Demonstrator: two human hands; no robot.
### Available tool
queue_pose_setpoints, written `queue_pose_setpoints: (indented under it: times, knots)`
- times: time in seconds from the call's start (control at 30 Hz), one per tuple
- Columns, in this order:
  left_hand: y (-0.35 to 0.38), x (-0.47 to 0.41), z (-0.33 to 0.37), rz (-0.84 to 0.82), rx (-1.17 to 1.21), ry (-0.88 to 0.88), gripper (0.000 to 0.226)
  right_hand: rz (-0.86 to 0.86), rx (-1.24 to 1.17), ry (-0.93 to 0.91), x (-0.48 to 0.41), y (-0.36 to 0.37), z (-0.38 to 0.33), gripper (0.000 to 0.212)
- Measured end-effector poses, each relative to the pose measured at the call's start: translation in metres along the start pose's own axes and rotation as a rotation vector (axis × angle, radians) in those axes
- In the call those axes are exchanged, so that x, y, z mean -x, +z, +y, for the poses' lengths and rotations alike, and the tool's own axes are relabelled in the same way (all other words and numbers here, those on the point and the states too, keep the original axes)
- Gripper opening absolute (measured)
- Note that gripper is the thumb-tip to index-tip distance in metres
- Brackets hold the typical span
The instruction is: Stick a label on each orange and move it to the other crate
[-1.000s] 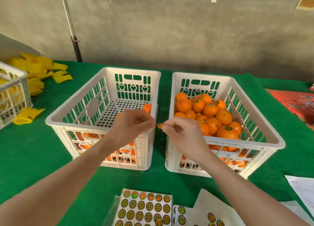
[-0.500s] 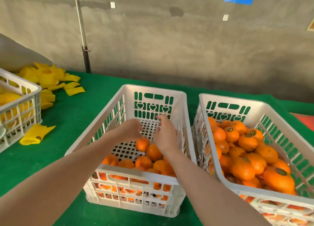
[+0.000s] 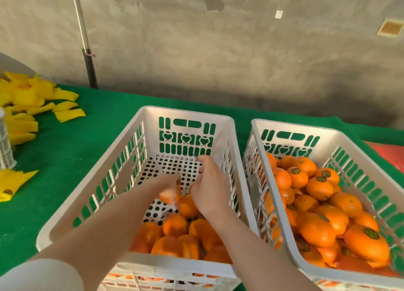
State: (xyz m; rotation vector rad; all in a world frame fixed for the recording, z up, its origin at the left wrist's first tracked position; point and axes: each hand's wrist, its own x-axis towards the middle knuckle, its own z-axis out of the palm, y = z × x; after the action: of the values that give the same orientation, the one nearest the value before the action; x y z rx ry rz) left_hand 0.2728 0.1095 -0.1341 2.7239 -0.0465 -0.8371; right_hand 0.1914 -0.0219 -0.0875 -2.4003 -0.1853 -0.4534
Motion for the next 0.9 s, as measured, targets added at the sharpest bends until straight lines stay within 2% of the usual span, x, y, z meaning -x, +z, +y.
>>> queue_pose_setpoints:
  times: [0.07, 0.13, 0.2, 0.27, 0.3, 0.4, 0.5, 0.6, 0.7, 0.9]
  knots:
    - [-0.021, 0.016, -0.001, 0.047, 0.311, -0.048, 0.061, 0.034, -0.114, 0.049, -0.001, -0.005, -0.005, 0.045]
    - [-0.041, 0.039, -0.003, 0.102, 0.758, -0.028, 0.054, 0.087, -0.274, 0.105, -0.002, -0.013, -0.010, 0.038]
    - [-0.053, 0.066, -0.002, 0.133, 1.152, 0.012, 0.049, 0.117, -0.439, 0.159, -0.001, -0.022, -0.014, 0.022]
    - [-0.055, 0.091, 0.002, 0.134, 1.402, 0.069, 0.047, 0.115, -0.611, 0.219, 0.002, -0.035, -0.015, 0.006]
    - [-0.054, 0.102, 0.004, 0.130, 1.473, 0.092, 0.049, 0.109, -0.698, 0.240, 0.005, -0.042, -0.016, 0.009]
    - [-0.046, 0.129, 0.015, 0.075, 1.557, 0.135, 0.053, 0.032, -0.835, 0.214, 0.020, -0.066, -0.020, 0.013]
    - [-0.036, 0.156, 0.035, -0.024, 1.590, 0.204, 0.065, -0.046, -0.757, 0.069, 0.040, -0.089, -0.027, 0.011]
    - [-0.025, 0.182, 0.061, -0.114, 1.512, 0.340, 0.084, 0.001, -0.590, -0.078, 0.056, -0.110, -0.029, 0.009]
    - [-0.011, 0.201, 0.088, -0.063, 1.461, 0.406, 0.081, 0.113, -0.446, -0.154, 0.068, -0.130, -0.026, 0.011]
    - [0.009, 0.220, 0.133, 0.037, 1.515, 0.408, 0.069, 0.229, -0.286, -0.225, 0.088, -0.163, -0.012, 0.014]
